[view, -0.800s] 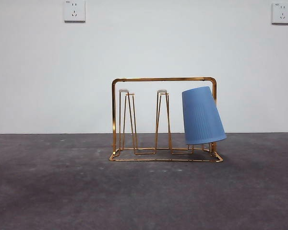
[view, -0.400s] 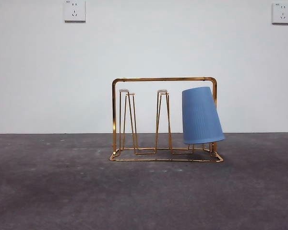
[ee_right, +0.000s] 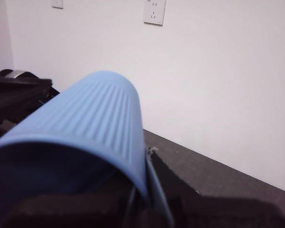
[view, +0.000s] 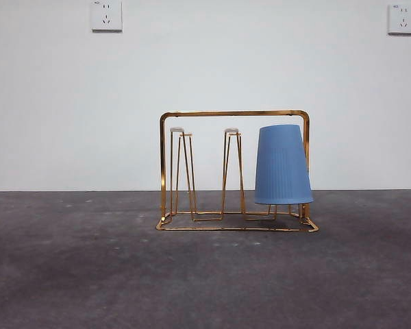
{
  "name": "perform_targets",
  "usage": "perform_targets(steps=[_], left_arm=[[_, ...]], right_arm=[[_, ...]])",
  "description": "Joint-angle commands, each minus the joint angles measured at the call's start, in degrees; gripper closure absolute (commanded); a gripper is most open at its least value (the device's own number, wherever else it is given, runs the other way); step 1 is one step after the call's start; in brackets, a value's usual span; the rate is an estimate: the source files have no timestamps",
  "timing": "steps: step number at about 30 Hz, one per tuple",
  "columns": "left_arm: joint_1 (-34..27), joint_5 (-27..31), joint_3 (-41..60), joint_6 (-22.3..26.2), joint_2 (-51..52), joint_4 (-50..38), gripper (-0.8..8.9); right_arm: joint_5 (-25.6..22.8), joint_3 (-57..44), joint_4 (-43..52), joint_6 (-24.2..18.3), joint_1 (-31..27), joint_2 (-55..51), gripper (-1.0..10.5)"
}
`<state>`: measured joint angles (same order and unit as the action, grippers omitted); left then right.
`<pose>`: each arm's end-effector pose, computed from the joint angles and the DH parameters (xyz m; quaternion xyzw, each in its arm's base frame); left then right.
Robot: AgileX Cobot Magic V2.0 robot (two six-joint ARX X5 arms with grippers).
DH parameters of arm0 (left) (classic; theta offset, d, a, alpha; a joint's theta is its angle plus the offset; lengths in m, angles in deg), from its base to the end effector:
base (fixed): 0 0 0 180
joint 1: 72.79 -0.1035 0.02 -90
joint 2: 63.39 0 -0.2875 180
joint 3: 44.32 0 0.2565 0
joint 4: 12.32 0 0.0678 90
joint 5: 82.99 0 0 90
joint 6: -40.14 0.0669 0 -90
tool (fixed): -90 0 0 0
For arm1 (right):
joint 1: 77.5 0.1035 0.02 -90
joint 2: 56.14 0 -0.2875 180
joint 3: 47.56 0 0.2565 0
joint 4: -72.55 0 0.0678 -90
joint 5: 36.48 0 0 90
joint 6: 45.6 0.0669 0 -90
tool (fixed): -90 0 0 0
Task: Pick up cup 1,put cup 1 in the cup rack,pick up cup 2,put cup 2 in the cup rack
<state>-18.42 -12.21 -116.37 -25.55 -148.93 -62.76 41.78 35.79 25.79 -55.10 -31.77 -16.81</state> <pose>0.1870 -0.2987 0.4090 -0.4923 0.0543 -0.6411 0.5862 0.0902 0.0730 0.4576 -0.0906 -0.0033 0.2929 0.9518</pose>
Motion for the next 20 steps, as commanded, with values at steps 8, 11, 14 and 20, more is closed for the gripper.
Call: perform_targets(steps=[8, 11, 14, 20], left_arm=[[-0.3, 0.7, 0.1, 0.1, -0.1, -1.7, 3.73], [-0.3, 0.9, 0.1, 0.1, -0.1, -1.7, 3.74], [-0.3, 1.0, 0.1, 0.1, -0.1, -1.6, 3.76], [-0.3, 0.8, 0.1, 0.1, -0.1, -1.5, 4.23]], right_arm=[[0.9, -0.8, -1.9, -0.2, 0.0, 0.7, 9.6], [1.0, -0.8, -1.9, -0.1, 0.0, 1.2, 9.6], [1.5, -0.8, -2.3, -0.1, 0.0, 2.2, 9.6], [1.9, -0.8, -3.0, -0.1, 0.0, 3.7, 9.6]])
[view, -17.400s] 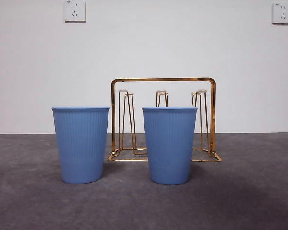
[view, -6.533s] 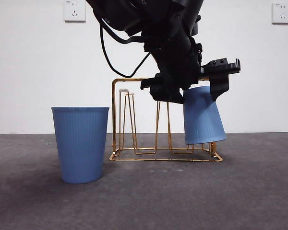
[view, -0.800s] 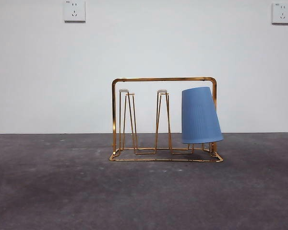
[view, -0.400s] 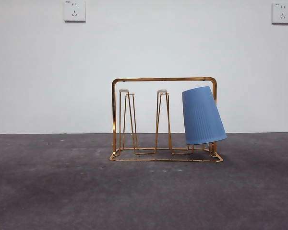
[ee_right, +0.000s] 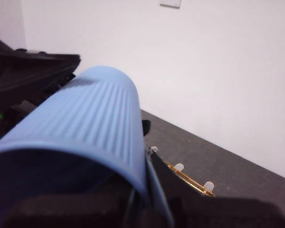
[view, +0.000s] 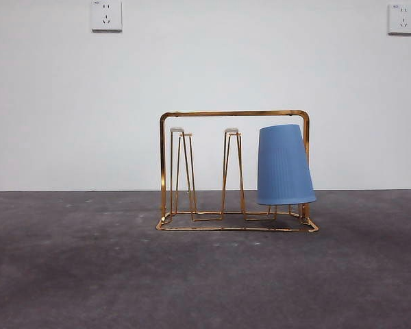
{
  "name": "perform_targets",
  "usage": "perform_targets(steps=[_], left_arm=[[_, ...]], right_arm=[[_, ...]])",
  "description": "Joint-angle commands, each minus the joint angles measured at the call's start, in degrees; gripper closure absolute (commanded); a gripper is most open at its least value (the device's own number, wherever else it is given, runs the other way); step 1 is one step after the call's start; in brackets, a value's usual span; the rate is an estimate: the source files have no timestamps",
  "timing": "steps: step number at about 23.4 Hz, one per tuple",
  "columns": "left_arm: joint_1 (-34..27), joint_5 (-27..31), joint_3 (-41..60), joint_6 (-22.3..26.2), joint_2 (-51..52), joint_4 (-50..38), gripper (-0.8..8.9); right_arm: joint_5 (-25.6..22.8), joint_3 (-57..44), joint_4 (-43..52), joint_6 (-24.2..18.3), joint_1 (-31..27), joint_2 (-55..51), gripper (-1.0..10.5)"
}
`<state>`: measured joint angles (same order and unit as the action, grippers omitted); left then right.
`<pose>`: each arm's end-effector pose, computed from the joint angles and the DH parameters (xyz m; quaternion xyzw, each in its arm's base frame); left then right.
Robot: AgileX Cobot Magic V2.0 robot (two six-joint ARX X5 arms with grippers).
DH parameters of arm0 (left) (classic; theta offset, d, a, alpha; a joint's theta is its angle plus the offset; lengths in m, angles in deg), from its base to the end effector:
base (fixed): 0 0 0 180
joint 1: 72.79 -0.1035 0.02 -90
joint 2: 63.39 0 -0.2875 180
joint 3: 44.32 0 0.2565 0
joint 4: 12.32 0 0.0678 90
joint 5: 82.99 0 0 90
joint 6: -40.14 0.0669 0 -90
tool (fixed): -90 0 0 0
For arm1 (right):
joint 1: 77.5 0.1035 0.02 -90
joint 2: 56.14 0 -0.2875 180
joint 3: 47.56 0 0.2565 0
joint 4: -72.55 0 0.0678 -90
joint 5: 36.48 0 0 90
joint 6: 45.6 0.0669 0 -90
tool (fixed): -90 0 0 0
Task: Pick up cup 1,put cup 1 in the cup rack,pick up cup 2,put cup 2 in the cup rack
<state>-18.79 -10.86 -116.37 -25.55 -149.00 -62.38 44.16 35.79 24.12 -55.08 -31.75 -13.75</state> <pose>0.1909 -0.2977 0.4082 -0.4986 0.0522 -0.6297 0.5934 0.1013 0.0884 0.4481 -0.1084 0.0318 0.3153 0.9422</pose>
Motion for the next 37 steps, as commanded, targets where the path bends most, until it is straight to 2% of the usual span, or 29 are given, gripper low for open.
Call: perform_targets(steps=[1, 5, 11, 18, 21, 23, 28, 32, 35, 37], left_arm=[[0.0, -0.5, 0.1, 0.1, -0.1, -1.8, 4.79], [0.0, -0.5, 0.1, 0.1, -0.1, -1.8, 6.68], [0.0, -0.5, 0.1, 0.1, -0.1, -1.8, 8.15], [0.0, -0.5, 0.1, 1.2, 0.0, -0.5, 8.21], [-0.3, -0.5, 0.1, 2.1, 0.0, 0.1, 8.21], [-1.1, -0.6, 0.1, 2.1, 0.1, 0.1, 8.21], [-3.6, -2.1, 0.1, 4.1, 1.2, 3.4, 8.19], [-5.8, -3.3, 0.1, 8.7, 4.2, 10.3, 8.19], [-7.5, -2.4, 0.1, 17.0, 8.5, 21.1, 8.19], [-8.3, 1.8, 0.1, 24.3, 12.2, 31.0, 8.19]], right_arm=[[-0.5, -0.8, -1.3, -0.1, 0.0, 0.6, 9.6], [-0.7, -0.8, -1.2, -0.1, 0.0, 0.5, 9.6], [-0.7, -0.8, -2.7, 0.3, 0.0, 0.5, 9.6], [-0.7, -0.7, -3.0, 0.4, 0.0, 0.5, 9.3], [-0.7, -0.5, -4.3, 0.5, 0.0, 0.0, 8.1], [-0.7, -0.3, -6.0, 0.9, 0.0, -0.3, 7.8], [-1.5, 0.6, -12.1, 2.4, 0.0, -1.5, 7.8], [-2.2, 0.9, -17.6, 4.5, 0.0, -3.8, 7.8], [-2.6, 0.9, -22.1, 6.1, 0.0, -5.6, 7.8], [-4.0, 0.9, -24.6, 6.5, 0.0, -6.8, 7.9]])
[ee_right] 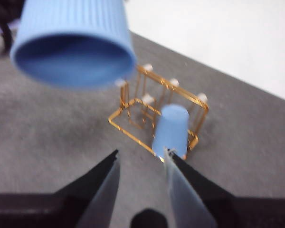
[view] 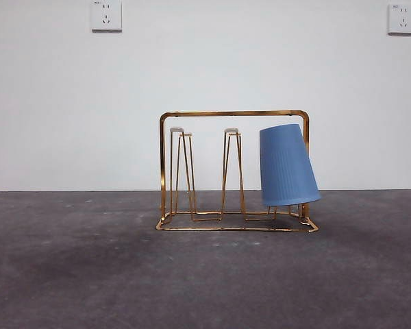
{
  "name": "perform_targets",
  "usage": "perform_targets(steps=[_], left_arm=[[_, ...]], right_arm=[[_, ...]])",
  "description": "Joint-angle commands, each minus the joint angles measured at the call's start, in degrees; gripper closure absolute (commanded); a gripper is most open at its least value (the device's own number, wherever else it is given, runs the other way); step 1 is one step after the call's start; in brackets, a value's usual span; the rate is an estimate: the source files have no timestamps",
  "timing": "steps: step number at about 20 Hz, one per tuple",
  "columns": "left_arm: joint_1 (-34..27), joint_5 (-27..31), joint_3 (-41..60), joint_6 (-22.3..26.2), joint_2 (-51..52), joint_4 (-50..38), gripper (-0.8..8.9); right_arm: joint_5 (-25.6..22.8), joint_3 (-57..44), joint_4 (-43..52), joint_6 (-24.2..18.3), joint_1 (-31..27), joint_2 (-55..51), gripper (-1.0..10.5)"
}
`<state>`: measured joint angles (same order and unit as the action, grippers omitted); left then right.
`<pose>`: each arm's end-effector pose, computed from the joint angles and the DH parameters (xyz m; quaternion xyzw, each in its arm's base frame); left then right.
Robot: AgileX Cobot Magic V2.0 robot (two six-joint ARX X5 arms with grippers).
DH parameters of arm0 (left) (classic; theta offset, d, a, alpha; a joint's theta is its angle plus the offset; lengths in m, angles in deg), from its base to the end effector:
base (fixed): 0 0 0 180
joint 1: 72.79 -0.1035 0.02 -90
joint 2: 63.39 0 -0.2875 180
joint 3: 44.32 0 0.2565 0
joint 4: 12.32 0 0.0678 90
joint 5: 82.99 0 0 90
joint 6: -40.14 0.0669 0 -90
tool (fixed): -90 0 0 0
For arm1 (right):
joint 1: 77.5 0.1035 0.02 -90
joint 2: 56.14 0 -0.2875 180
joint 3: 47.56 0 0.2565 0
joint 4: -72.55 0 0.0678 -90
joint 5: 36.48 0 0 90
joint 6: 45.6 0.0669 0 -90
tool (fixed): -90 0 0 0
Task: Pick up cup 1,put cup 1 in the cup rack,pick up cup 2,put cup 2 in the cup rack
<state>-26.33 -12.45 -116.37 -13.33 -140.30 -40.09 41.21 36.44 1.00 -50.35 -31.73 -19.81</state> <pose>0.2119 -0.2553 0.4127 -0.4113 0.0674 -0.5631 0.7136 0.0680 0.0494 0.4095 -0.1392 0.1691 0.2889 0.9320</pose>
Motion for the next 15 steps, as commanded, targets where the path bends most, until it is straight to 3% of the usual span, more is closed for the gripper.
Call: perform_targets(steps=[1, 6, 9, 15], left_arm=[[-1.0, 6.9, 0.1, 16.4, 5.7, 14.3, 8.19], [-1.0, 28.3, 0.1, 34.4, 14.3, 34.3, 8.20], [-1.0, 36.0, 0.1, 39.3, 15.8, 37.7, 8.20], [-1.0, 43.8, 0.1, 44.1, 12.7, 37.7, 8.20]], right_arm=[[-1.7, 0.2, -2.6, 1.8, 0.0, -1.2, 7.9], [-2.9, 0.2, -5.6, 3.6, 0.0, -2.9, 7.9], [-2.9, 0.2, -5.5, 4.1, 0.0, -3.0, 7.9], [-2.9, 0.2, -5.0, 4.8, 0.0, -3.0, 7.9]])
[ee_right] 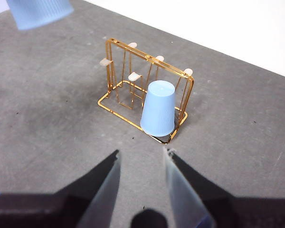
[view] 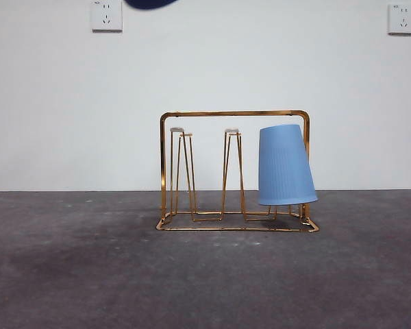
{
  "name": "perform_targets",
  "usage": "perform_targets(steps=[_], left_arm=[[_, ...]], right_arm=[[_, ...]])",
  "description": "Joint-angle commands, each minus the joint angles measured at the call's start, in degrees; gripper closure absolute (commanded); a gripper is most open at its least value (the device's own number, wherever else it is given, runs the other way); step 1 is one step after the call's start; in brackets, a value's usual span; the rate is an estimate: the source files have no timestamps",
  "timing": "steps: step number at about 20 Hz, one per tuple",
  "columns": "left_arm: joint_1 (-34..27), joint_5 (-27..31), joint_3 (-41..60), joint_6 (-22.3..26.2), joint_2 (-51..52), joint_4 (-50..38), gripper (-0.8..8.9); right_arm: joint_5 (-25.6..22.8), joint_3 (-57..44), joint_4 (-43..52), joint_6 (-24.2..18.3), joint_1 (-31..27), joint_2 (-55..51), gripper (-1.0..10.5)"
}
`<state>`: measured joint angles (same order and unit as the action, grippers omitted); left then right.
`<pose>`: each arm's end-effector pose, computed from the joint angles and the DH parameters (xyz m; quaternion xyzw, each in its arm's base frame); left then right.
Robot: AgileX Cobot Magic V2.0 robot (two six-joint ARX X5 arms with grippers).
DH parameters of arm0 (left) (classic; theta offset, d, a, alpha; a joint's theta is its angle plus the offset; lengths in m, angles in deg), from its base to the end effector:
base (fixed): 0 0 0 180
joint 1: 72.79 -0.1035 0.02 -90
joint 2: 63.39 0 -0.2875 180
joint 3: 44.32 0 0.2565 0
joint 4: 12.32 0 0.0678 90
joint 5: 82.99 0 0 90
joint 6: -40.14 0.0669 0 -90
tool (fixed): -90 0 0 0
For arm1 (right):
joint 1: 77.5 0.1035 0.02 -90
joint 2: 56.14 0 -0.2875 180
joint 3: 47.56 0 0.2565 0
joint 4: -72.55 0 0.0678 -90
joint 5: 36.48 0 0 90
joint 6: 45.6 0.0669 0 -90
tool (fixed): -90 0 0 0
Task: Pick up cup 1,put cup 1 in the cup rack,pick up cup 2,put cup 2 in the cup rack
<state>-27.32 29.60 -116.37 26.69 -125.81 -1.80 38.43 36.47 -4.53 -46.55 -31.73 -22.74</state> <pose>0.2072 -0.1740 0.3992 -0.1105 0.0296 -0.1962 0.9739 0.0552 0.0317 0.4011 -0.1237 0.1951 0.2592 0.9378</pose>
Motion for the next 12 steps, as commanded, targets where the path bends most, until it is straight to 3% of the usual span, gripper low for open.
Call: perform_targets(steps=[1, 12], left_arm=[[-0.1, 2.6, 0.1, 4.8, -3.1, -1.2, 8.20], [-2.4, 4.5, 0.1, 6.7, -16.5, -12.4, 8.20]], right_arm=[[-0.1, 0.2, 0.5, 1.0, 0.0, 0.0, 7.9], [-0.2, 0.2, -1.8, 2.5, 0.0, 0.0, 7.9]])
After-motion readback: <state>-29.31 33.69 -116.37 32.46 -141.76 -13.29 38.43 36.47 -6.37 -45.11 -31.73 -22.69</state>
